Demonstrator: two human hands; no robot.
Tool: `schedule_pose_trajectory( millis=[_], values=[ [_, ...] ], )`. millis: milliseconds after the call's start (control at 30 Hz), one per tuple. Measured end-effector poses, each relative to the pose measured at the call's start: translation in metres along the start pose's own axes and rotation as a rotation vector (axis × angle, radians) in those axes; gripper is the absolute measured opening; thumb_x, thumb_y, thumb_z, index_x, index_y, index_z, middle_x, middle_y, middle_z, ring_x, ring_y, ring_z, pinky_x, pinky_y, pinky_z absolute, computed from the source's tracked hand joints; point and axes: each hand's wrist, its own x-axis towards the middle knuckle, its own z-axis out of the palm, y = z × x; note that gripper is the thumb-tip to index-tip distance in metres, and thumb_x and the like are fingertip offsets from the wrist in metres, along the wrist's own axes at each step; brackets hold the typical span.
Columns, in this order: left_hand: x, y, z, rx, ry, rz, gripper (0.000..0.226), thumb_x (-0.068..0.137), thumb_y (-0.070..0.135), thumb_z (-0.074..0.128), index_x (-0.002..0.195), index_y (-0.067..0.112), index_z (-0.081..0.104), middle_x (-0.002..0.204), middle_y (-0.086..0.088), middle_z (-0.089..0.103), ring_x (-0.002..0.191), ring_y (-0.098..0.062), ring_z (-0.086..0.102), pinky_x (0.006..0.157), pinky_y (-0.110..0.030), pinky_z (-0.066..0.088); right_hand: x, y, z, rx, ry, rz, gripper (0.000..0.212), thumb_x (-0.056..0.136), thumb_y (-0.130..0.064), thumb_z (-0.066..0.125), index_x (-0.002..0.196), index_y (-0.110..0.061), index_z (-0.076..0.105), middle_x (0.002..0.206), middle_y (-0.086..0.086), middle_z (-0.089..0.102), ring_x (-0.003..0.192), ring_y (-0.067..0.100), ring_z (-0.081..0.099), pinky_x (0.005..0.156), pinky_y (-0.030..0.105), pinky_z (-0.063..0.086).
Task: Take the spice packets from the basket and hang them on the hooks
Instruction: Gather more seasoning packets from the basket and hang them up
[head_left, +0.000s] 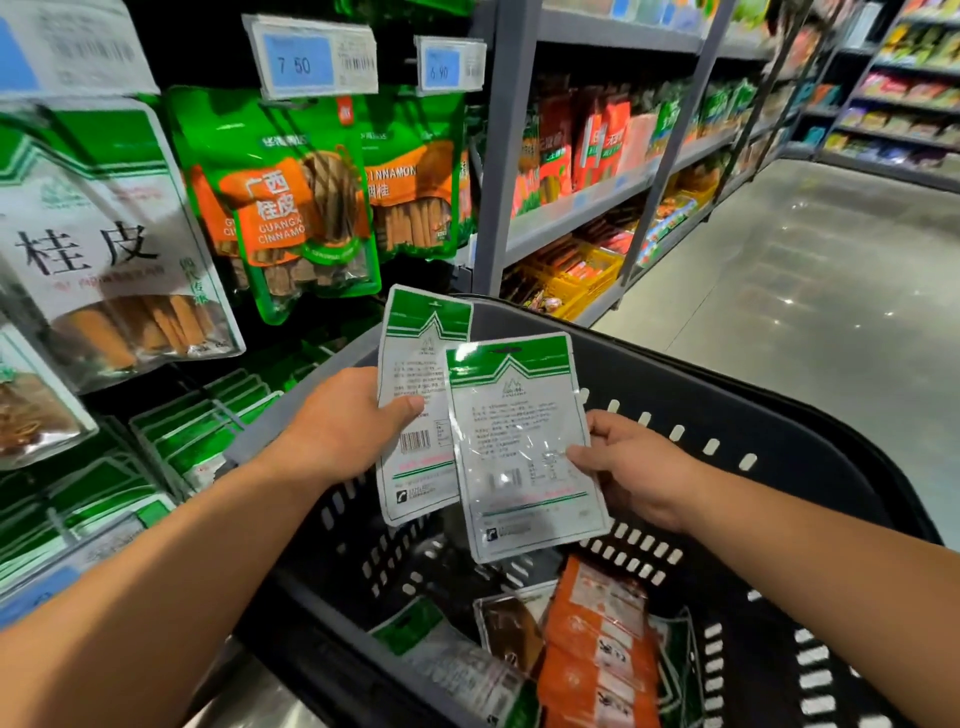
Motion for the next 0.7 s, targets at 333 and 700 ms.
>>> schedule_pose_trajectory(
  millis=[333, 700],
  values=[
    [0.001, -0.004, 0.004, -0.142, -0.068, 0.09, 0.012, 0.101, 0.034, 0.063, 0.098, 0.043, 0.07, 0.082, 0.033, 0.065, 0.069, 0.024, 0.058, 0.059, 0.001, 0.041, 0.012, -0.003, 0.072, 0.116, 0.143, -0.148, 0.008, 0.094, -0.002, 0.064, 0.094, -0.01, 0.066, 0.091, 0.014, 0.078, 0.089, 0.036, 0.076, 0.086, 0.058, 0.06],
    [0.002, -0.005, 0.005, -0.299, -0.09, 0.134, 0.019, 0.102, 0.028, 0.061, 0.109, 0.042, 0.072, 0.078, 0.034, 0.072, 0.066, 0.014, 0.065, 0.069, -0.009, 0.049, 0.009, -0.011, 0.053, 0.322, -0.262, -0.023, 0.043, 0.091, -0.024, 0.069, 0.13, -0.008, 0.064, 0.122, 0.018, 0.073, 0.11, 0.036, 0.072, 0.091, 0.047, 0.06]
  ],
)
